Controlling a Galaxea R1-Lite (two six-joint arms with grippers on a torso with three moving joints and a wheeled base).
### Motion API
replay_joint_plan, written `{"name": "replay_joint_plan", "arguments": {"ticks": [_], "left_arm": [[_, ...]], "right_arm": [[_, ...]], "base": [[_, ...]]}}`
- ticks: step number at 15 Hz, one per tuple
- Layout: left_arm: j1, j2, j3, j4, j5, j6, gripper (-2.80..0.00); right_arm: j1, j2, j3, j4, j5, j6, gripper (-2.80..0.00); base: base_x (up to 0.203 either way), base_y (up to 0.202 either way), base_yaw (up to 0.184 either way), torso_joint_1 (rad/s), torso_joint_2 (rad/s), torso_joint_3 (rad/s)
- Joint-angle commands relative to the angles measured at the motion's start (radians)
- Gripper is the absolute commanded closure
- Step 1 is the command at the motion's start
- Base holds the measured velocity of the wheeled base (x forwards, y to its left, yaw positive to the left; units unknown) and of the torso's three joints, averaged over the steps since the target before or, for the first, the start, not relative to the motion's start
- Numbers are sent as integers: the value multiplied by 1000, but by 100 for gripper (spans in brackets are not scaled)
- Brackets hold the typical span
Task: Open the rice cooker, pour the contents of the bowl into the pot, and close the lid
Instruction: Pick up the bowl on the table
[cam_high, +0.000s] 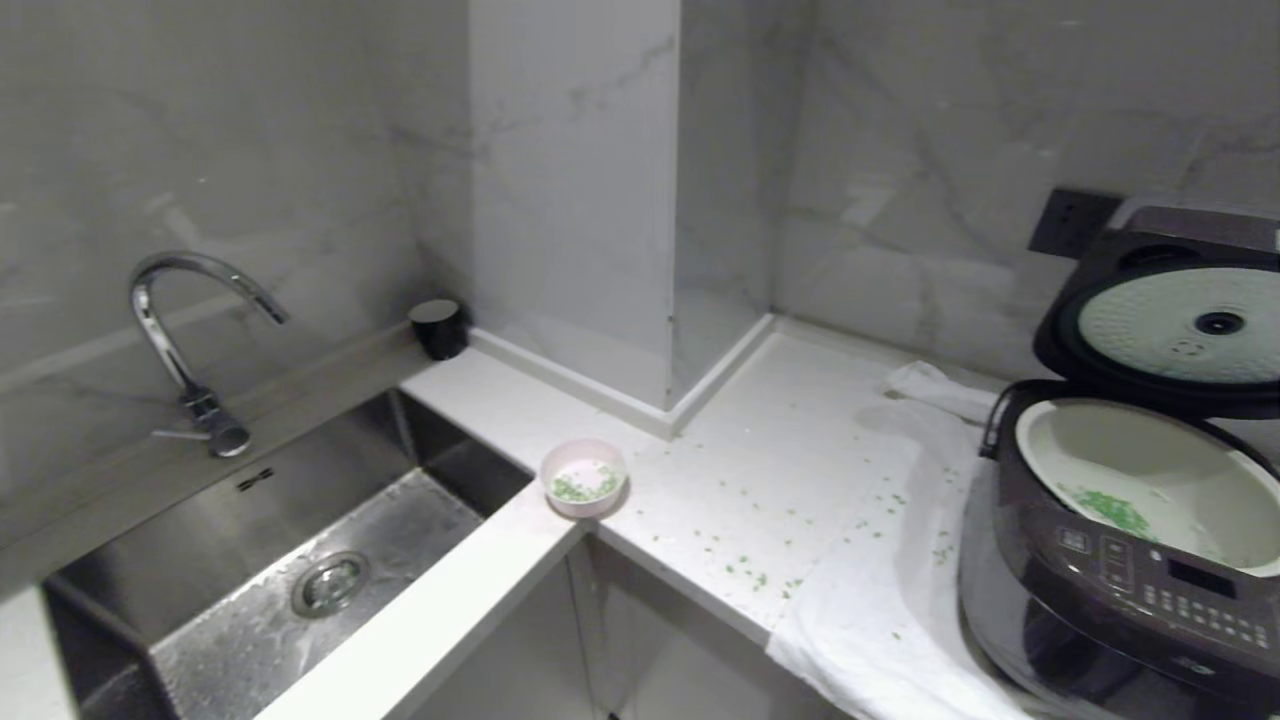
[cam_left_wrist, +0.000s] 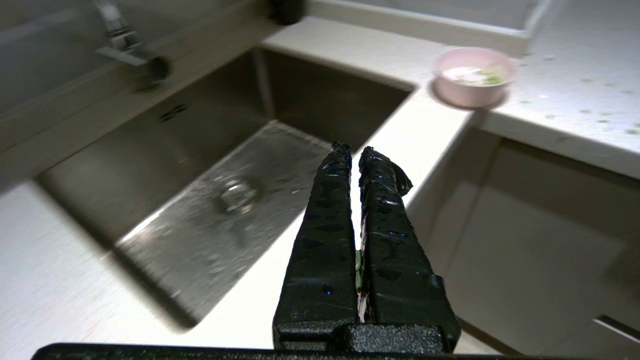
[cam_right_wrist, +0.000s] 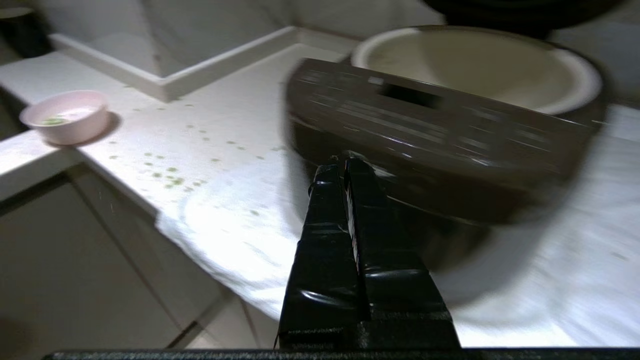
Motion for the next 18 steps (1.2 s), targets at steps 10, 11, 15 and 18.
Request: {"name": "replay_joint_plan", "arguments": {"ticks": [10, 11, 15, 18], "left_arm": [[0, 1, 1, 0, 1, -1, 0], [0, 1, 1, 0, 1, -1, 0], [-2, 1, 1, 0, 7, -9, 0], [-2, 1, 1, 0, 8, -18, 0]], "right_arm": [[0, 1, 2, -1, 1, 1, 0], [0, 1, 2, -1, 1, 1, 0], [0, 1, 2, -1, -1, 1, 0], [0, 1, 2, -1, 1, 1, 0]], "base": [[3, 8, -179, 0, 4, 4], [8, 11, -169, 2, 2, 2], [0, 1, -90, 2, 2, 0], [0, 0, 0, 0, 0, 0]]}}
